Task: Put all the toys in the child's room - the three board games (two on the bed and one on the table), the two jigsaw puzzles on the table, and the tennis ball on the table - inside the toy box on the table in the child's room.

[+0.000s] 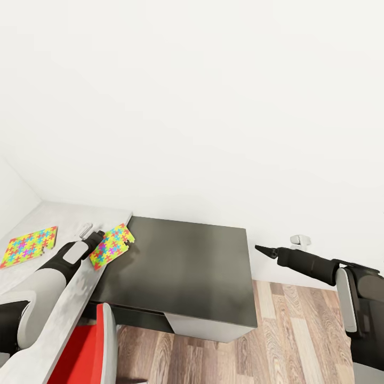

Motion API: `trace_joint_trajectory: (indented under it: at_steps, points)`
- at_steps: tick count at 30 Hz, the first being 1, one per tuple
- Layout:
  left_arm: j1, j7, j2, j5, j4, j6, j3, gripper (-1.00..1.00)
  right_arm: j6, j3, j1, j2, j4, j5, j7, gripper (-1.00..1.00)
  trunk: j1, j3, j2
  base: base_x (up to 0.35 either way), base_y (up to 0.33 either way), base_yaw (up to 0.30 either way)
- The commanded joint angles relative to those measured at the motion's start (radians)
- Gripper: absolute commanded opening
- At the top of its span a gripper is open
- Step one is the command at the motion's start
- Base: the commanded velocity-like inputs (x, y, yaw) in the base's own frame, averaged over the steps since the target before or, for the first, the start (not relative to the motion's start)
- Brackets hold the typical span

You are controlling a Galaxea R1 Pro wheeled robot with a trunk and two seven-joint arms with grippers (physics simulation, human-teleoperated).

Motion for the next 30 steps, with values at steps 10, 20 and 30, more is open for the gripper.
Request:
trace_joint_trajectory:
  at_steps: [10,20,30]
  points:
    - [0.0,0.004,0.005,0.007,-0.007,0.006,0.009,1.0,0.008,0.0,0.001,0.002,0.0,-0.01,-0.004,1.0,0.001,-0.002,-0.002,0.0,0.0,-0.001]
    - [-0.004,0.007,0.081,0.015,-0.021,0.011,0.018,1.0,0.008,0.009,0.002,0.007,0.0,-0.01,-0.003,1.0,0.001,-0.002,-0.002,0.0,0.0,0.0]
    - [-0.014,0.008,0.149,0.019,-0.076,0.028,0.019,1.0,0.008,0.008,0.004,0.009,0.001,-0.011,-0.002,1.0,0.001,-0.002,-0.002,0.0,0.0,0.0]
